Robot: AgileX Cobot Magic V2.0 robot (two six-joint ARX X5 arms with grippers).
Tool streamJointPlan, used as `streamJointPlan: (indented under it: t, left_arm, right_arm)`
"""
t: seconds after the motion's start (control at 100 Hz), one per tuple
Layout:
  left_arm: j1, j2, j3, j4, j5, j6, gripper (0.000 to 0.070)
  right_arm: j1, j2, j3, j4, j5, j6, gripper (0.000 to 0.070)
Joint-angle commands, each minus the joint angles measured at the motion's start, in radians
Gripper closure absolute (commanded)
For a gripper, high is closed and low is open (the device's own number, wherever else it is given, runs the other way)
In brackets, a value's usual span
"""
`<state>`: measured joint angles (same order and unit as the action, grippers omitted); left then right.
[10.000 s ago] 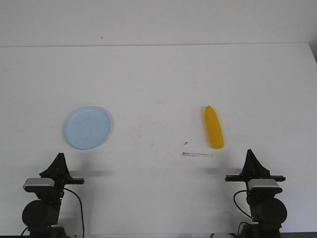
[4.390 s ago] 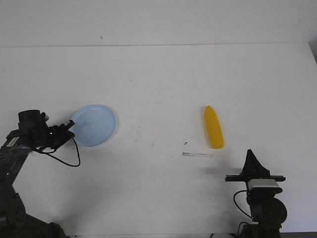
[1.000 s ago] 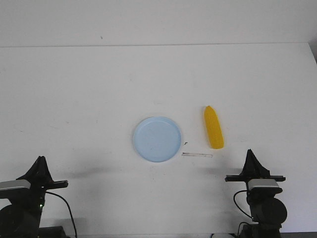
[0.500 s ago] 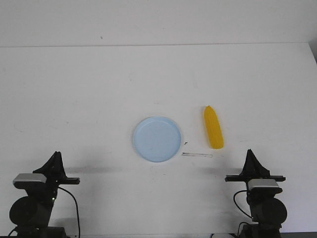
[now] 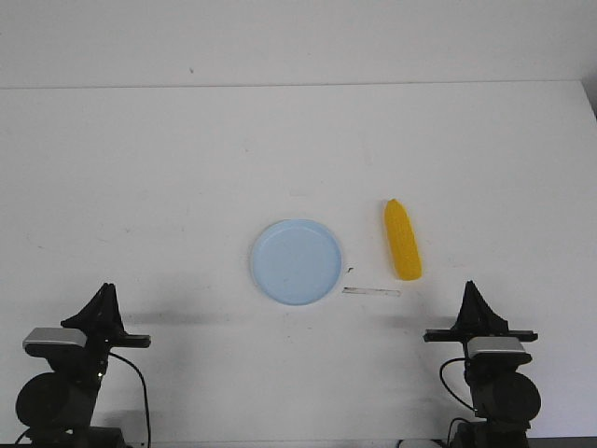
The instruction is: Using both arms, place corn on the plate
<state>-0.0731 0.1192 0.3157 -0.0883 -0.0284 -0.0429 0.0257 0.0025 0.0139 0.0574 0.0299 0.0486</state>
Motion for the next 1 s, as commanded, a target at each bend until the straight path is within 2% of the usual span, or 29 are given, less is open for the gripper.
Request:
streamJointPlan:
  t: [0.0, 0.75, 0.84, 0.99]
  left_arm:
    - [-0.001, 0.002, 0.018, 0.015, -0.003, 0.008, 0.0698]
    - [-0.001, 0.002, 0.018, 0.014, -0.003, 0.005, 0.0698]
    - [-0.001, 0.002, 0.018, 0.014, -0.003, 0.005, 0.0698]
    - [-0.001, 0.002, 0.018, 0.014, -0.003, 0.005, 0.0698]
  right_arm:
    - [0.001, -0.002, -0.001, 0.012, 0.003, 0.002, 0.069]
    - [0.001, -0.002, -0.001, 0.022, 0.001, 0.002, 0.069]
    - [0.001, -0.002, -0.001, 0.055, 0.0, 0.003, 0.069]
    - [0.002, -0.001, 0.013, 0.182, -0.019, 0.021, 0.0692]
